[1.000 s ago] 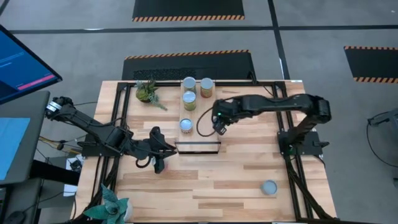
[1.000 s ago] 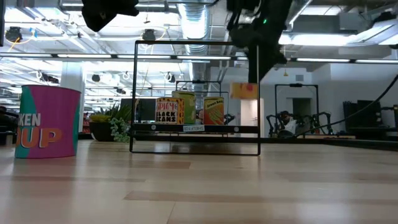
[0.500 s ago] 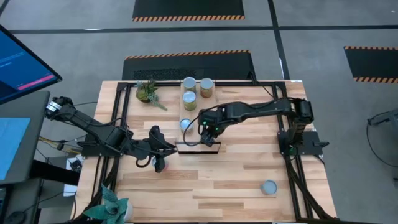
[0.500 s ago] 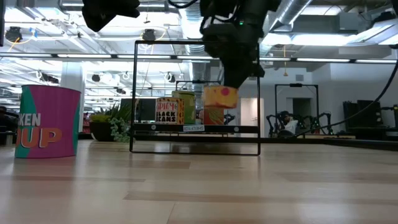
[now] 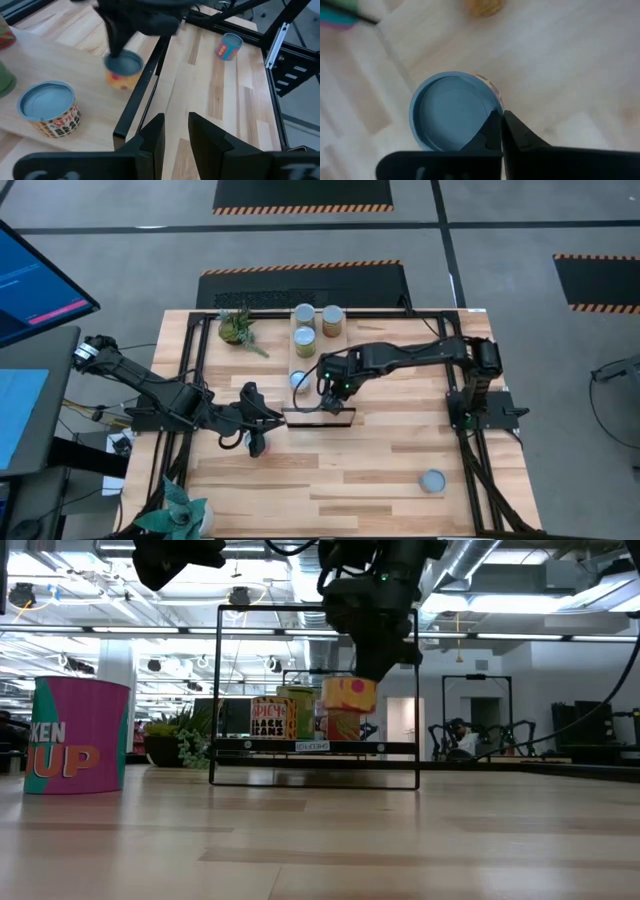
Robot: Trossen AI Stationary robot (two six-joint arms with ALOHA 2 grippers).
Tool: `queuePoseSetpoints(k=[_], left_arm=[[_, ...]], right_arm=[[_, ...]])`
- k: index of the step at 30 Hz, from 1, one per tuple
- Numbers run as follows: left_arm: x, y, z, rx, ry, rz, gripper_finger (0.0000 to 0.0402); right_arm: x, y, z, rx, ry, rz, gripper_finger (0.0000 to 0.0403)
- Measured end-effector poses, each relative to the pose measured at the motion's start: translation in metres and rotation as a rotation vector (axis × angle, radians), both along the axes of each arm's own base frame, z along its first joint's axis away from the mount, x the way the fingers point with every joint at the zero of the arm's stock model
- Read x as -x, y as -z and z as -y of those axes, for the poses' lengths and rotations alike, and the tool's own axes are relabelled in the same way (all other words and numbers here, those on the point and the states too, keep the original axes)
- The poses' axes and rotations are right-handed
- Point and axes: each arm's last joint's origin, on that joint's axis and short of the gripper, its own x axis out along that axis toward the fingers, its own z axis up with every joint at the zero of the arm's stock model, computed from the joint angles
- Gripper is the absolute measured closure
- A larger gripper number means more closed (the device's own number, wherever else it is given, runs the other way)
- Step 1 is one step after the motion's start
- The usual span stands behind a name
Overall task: Pick and place cans onto a shelf
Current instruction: Put the canned pineapple ring on the shelf
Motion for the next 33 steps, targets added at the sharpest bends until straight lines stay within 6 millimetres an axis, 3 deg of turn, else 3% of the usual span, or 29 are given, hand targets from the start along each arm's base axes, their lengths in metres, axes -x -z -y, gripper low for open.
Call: queuePoseSetpoints(k=[6,13,23,33], left_arm=[[0.000,0.000,0.000,0.000,0.001,0.000,0.0329],[0.000,0.000,0.000,0.002,0.001,0.000,0.0329],[0.000,0.000,0.001,0.014,0.020,-0.006,0.0329],[0.000,0.000,0.001,0.009,0.022,-0.009,0.0329]], right_arm=[[-0.001,-0.013,0.015,0.024,0.088,0.053,0.0398],[0.000,-0.007,0.035,0.046,0.197,0.027,0.0399],[-0.008,0.014,0.033,0.047,0.189,-0.020,0.0396],[-0.007,0.016,0.035,0.058,0.198,-0.045,0.0339]])
